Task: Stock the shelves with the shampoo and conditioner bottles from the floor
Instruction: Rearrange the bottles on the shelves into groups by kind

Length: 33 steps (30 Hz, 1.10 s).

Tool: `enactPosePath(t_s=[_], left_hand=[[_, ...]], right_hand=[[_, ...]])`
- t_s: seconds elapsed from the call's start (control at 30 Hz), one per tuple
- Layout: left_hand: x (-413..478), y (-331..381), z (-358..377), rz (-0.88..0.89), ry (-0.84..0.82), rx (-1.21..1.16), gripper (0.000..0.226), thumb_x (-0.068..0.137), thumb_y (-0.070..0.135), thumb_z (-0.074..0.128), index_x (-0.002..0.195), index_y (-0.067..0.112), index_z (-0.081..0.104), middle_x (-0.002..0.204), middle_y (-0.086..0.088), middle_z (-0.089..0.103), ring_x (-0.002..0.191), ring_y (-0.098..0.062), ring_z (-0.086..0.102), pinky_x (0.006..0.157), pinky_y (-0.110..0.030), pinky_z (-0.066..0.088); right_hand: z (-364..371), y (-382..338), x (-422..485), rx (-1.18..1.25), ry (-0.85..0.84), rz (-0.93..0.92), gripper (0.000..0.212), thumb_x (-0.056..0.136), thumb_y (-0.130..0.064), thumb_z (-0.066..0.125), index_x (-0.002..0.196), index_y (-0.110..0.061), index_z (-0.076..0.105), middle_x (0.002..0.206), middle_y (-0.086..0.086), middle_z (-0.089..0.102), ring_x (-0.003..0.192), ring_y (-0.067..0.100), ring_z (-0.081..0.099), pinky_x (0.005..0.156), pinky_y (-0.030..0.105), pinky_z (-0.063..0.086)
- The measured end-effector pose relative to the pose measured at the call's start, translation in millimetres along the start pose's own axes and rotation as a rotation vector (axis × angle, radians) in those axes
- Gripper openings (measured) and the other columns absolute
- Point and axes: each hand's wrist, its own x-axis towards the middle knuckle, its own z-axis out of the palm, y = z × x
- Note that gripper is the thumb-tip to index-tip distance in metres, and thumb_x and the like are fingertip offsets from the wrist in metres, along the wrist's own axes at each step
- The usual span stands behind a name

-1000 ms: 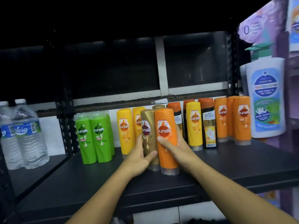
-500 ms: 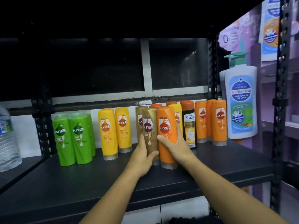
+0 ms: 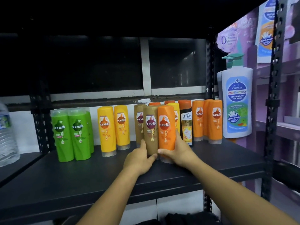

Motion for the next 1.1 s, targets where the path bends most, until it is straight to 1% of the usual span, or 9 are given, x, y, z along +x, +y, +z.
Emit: enactPosePath(t_s=[0.1,0.23,0.37,0.47,0.6,0.7,0.83,0.97,1.1], left_hand=[[-4.1,2.4,-5.6,-0.011,-0.013,0.108,0.064,0.094,0.067,0.051,0.144,0.026,0.045,0.121,-0.001,0.067,0.108,-0.024,0.065,0.087,-0.042,0.058],[-9.8,-1.3,-15.6,-0.014,-0.131,0.184,0.06,0.093,0.071,0.049,0.128,0.024,0.063,0.12,-0.001,0.068,0.107,-0.021,0.065,0.089,-0.042,0.057],[-19.6,-4.4,-17.8,0.016,-0.214,0.129,0.068,0.092,0.072,0.051,0.137,0.022,0.06,0.132,0.0,0.065,0.114,-0.019,0.063,0.096,-0.04,0.055],[-28.7,-3.1,-16.1,0.011,-0.235,0.098,0.074,0.093,0.073,0.046,0.15,0.025,0.05,0.147,0.0,0.057,0.129,-0.022,0.057,0.104,-0.041,0.05],[-29.8,-0.4,-19.0,-0.017,-0.238,0.112,0.074,0.093,0.074,0.044,0.151,0.029,0.047,0.149,0.001,0.055,0.131,-0.023,0.055,0.105,-0.043,0.049],[-29.9,0.2,-18.8,-0.039,-0.221,0.098,0.073,0.091,0.074,0.047,0.148,0.029,0.051,0.148,0.001,0.055,0.131,-0.023,0.055,0.105,-0.041,0.049],[-29.0,-0.4,-18.2,-0.071,-0.213,0.092,0.072,0.087,0.077,0.048,0.141,0.031,0.059,0.139,0.001,0.061,0.122,-0.023,0.06,0.099,-0.043,0.053],[-27.1,-1.6,-16.3,-0.084,-0.212,0.089,0.07,0.085,0.079,0.048,0.132,0.03,0.064,0.128,0.002,0.066,0.112,-0.022,0.063,0.094,-0.044,0.055],[-27.5,-1.2,-16.9,-0.082,-0.209,0.107,0.071,0.084,0.079,0.048,0.132,0.03,0.064,0.128,0.001,0.066,0.112,-0.022,0.063,0.094,-0.043,0.055]], right_hand=[[-11.1,-11.1,-4.5,-0.128,-0.031,-0.009,0.103,0.077,-0.052,0.081,0.155,-0.033,0.015,0.151,-0.006,0.044,0.136,0.019,0.046,0.105,0.036,0.042],[-47.7,-22.2,-6.0,-0.227,-0.108,0.001,0.095,0.085,-0.05,0.074,0.158,-0.031,0.017,0.157,-0.006,0.038,0.141,0.021,0.042,0.11,0.043,0.041],[-89.1,-29.3,3.6,-0.307,-0.044,-0.078,0.065,0.098,-0.037,0.062,0.154,-0.04,0.03,0.144,-0.006,0.05,0.125,0.016,0.055,0.099,0.041,0.055],[-105.0,-41.5,25.5,-0.475,0.081,-0.146,0.052,0.101,-0.034,0.059,0.15,-0.029,0.043,0.148,-0.005,0.05,0.126,0.017,0.054,0.099,0.033,0.049],[-107.0,-51.3,70.5,-0.707,0.084,-0.148,0.056,0.101,-0.029,0.059,0.153,-0.023,0.039,0.155,0.001,0.045,0.139,0.025,0.046,0.11,0.042,0.044],[-99.2,-55.2,91.6,-0.76,0.062,-0.14,0.065,0.099,-0.032,0.062,0.156,-0.03,0.031,0.158,0.0,0.04,0.141,0.029,0.044,0.109,0.049,0.046],[-92.6,-62.3,102.4,-0.905,0.023,-0.102,0.072,0.099,-0.034,0.06,0.159,-0.033,0.022,0.162,0.002,0.031,0.147,0.035,0.028,0.111,0.055,0.038],[-89.9,-71.7,102.6,-1.034,0.08,-0.114,0.074,0.092,-0.039,0.067,0.156,-0.036,0.029,0.151,0.009,0.036,0.14,0.035,0.031,0.108,0.052,0.041],[-90.9,-76.4,96.9,-1.12,0.094,-0.121,0.071,0.089,-0.044,0.069,0.15,-0.035,0.036,0.148,0.009,0.04,0.138,0.035,0.033,0.111,0.054,0.036]])
